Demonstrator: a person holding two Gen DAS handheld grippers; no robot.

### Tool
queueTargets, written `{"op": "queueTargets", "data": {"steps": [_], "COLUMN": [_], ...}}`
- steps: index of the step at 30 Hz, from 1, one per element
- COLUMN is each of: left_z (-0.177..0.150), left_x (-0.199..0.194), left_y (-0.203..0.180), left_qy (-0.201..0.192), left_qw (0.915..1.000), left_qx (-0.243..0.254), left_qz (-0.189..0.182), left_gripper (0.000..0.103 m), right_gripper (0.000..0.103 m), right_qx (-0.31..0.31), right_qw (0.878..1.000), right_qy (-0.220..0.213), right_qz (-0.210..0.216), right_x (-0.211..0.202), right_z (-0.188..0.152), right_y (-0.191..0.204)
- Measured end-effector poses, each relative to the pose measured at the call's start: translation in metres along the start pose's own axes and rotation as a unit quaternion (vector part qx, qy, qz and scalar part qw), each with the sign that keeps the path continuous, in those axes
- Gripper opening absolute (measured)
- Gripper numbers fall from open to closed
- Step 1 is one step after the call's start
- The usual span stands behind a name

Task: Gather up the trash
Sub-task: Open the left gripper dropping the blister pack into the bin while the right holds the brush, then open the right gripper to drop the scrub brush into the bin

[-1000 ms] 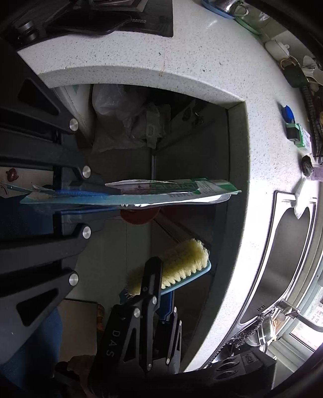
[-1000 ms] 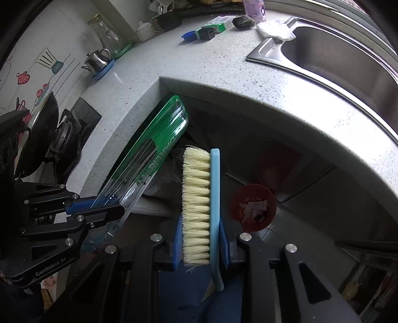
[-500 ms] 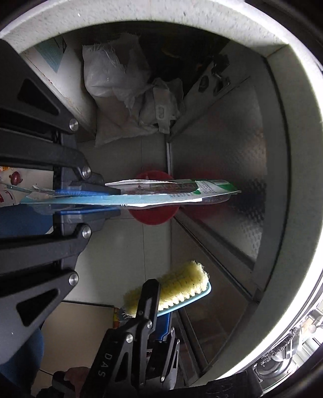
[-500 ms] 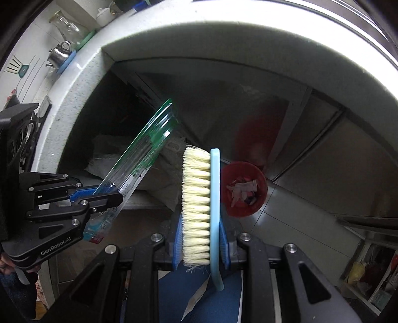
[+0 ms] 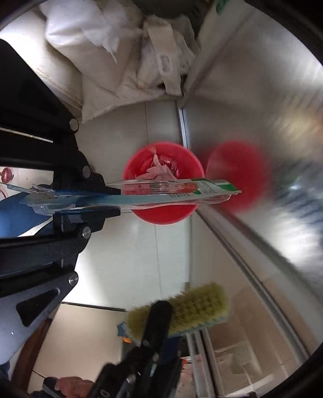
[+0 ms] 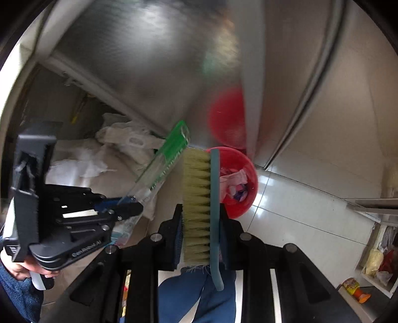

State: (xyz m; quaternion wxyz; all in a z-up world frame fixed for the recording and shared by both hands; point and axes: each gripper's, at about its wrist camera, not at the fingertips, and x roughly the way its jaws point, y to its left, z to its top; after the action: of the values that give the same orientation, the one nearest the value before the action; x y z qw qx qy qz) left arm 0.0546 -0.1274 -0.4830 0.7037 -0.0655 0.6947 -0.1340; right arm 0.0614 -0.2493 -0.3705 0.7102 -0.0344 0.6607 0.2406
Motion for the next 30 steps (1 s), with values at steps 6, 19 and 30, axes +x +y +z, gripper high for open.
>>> {"op": "queueTargets", "data": {"steps": [6, 19, 30], "left_z": [0.014, 0.022, 0.016], "left_x": [0.043, 0.018, -0.001], "left_y": [-0.005, -0.006, 0.018], "left_qy": [0.030, -0.021, -0.056], "left_qw": [0.9993, 0.9990, 0.9976], "left_qx": [0.024, 0.026, 0.004], "left_qz": [-0.002, 0.028, 0.040], "left_gripper": [0.007, 0.088, 0.090], "right_gripper": [0.023, 0.023, 0.023], "right_qx": [0.033, 0.043, 0.009], "right_qw": [0.999, 0.999, 1.000], "right_qy": [0.003, 0.007, 0.017], "right_qz": [-0.006, -0.008, 0.007], "right_x": [0.018, 0.023, 0.040], "right_z": [-0.003, -0.001, 0.009], "right_y": [-0.021, -0.021, -0.009]}}
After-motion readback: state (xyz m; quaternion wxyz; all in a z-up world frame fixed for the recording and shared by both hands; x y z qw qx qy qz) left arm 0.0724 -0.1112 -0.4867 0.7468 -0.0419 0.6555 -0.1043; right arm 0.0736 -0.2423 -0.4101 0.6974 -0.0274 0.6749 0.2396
